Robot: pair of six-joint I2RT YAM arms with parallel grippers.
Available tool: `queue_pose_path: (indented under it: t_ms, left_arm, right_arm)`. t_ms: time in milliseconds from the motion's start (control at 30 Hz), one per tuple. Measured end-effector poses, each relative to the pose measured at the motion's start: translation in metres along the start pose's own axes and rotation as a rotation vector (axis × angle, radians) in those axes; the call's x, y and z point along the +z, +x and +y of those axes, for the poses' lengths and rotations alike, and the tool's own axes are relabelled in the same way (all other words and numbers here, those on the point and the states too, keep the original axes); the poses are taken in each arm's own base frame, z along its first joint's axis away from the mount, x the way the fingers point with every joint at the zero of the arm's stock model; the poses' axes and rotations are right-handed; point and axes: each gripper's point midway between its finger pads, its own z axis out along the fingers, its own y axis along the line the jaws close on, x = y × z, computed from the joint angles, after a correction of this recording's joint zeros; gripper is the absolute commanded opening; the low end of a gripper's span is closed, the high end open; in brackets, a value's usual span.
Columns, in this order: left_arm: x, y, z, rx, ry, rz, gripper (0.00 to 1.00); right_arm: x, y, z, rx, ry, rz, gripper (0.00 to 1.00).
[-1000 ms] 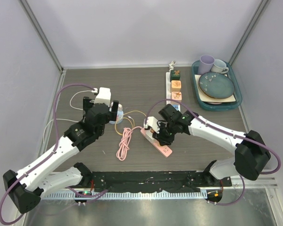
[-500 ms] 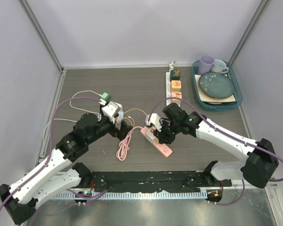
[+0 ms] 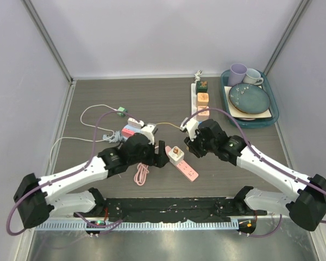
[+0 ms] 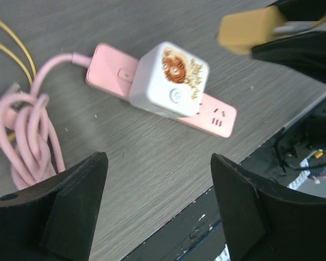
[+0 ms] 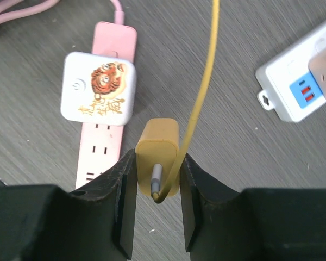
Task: Insert the plug
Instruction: Adjust the socket at the center of the board.
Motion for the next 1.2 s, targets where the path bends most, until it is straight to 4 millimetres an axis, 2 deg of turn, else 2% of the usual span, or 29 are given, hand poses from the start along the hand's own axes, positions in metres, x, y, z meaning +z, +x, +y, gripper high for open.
queue_pose_path:
  t_ms: [133, 200, 333, 500, 667, 800, 933, 1033, 1100, 1133, 1200]
  left_arm:
    - [0.029, 0.031, 0.012, -0.081, -0.109, 0.11, 0.78]
    - [0.039, 0.041, 0.021, -0.103, -0.169, 0.149, 0.74]
    - [0.046, 0.046, 0.046, -0.124, -0.347, 0.178, 0.72]
    - [0.026, 0.03, 0.061, -0.099, -0.509, 0.151, 0.76]
    - [-0.001, 0.026, 0.055, -0.044, -0.571, 0.156, 0.77]
    - [-0.018, 0.042, 0.059, -0.05, -0.597, 0.194, 0.76]
    - [-0.027, 0.069, 0.078, -0.056, -0.657, 0.256, 0.76]
    - [-0.029, 0.081, 0.089, -0.038, -0.703, 0.299, 0.7]
    - [-0.025, 0.086, 0.094, -0.023, -0.729, 0.319, 0.57]
    - [-0.023, 0.088, 0.096, -0.017, -0.741, 0.331, 0.44]
    - [-0.017, 0.094, 0.103, -0.001, -0.766, 0.36, 0.29]
  right_arm:
    - [0.0, 0.009, -0.008, 0.062, 0.072, -0.002, 0.01]
    - [0.001, 0.01, -0.011, 0.089, 0.098, -0.009, 0.01]
    - [0.002, 0.012, -0.013, 0.131, 0.122, -0.031, 0.01]
    - [-0.002, 0.012, -0.012, 0.147, 0.129, -0.067, 0.01]
    - [-0.002, 0.005, -0.014, 0.154, 0.133, -0.096, 0.01]
    - [-0.002, 0.001, -0.014, 0.157, 0.133, -0.112, 0.01]
    - [-0.001, 0.001, -0.014, 0.157, 0.131, -0.118, 0.01]
    - [0.0, 0.002, -0.013, 0.157, 0.129, -0.115, 0.01]
    - [0.0, 0.003, -0.013, 0.157, 0.126, -0.114, 0.01]
    - [0.0, 0.003, -0.013, 0.157, 0.126, -0.114, 0.01]
    - [0.0, 0.003, -0.012, 0.157, 0.124, -0.115, 0.01]
